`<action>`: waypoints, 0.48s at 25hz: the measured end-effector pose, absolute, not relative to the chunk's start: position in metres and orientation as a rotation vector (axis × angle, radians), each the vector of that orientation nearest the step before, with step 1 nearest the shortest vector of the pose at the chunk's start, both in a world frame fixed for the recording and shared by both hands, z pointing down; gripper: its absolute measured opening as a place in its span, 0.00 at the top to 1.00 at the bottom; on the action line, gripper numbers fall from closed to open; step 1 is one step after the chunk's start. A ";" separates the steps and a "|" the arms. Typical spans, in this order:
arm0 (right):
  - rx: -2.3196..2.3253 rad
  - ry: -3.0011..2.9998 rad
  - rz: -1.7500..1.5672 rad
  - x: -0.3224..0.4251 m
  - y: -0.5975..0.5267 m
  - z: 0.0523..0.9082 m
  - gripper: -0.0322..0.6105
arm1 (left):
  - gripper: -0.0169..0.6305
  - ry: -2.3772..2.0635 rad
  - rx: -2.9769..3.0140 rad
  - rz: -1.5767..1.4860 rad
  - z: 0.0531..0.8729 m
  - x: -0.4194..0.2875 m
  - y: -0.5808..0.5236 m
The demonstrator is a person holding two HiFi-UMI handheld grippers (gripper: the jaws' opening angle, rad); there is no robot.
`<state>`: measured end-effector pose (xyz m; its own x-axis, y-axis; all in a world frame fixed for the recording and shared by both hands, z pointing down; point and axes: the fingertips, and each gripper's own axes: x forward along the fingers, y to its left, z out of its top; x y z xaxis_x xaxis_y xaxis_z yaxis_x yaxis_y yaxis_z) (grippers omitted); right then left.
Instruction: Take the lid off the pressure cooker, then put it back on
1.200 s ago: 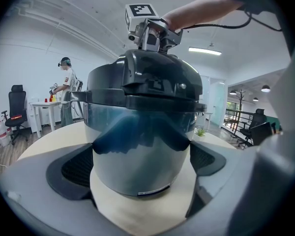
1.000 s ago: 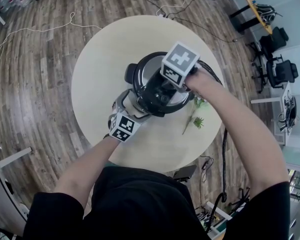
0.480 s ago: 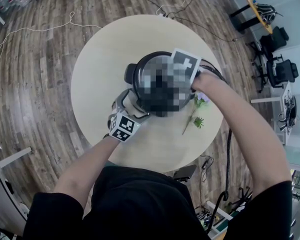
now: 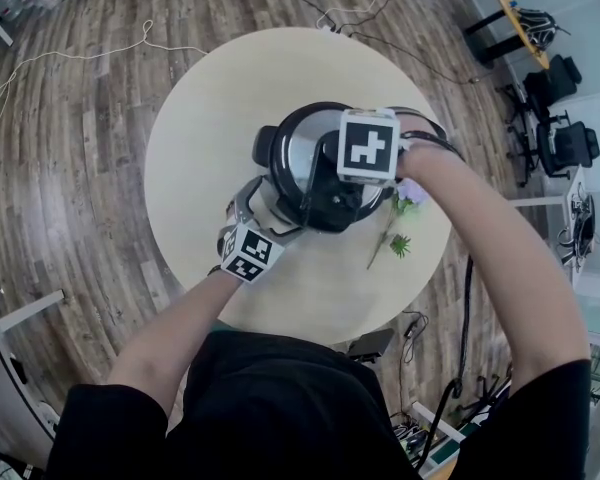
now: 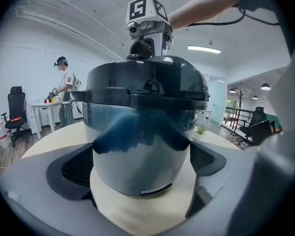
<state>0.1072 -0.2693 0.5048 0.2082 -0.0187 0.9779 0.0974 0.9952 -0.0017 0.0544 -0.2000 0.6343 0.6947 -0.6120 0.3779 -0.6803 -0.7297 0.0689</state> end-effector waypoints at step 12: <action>0.153 -1.469 0.145 0.119 -0.268 0.501 0.47 | 0.26 -0.896 2.628 0.572 0.618 0.031 -0.197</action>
<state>0.1193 -0.2682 0.5009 0.0964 0.0036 0.9953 -0.1906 0.9815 0.0149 0.0308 -0.1968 0.6177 0.7252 -0.5115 0.4609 -0.6333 -0.7582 0.1552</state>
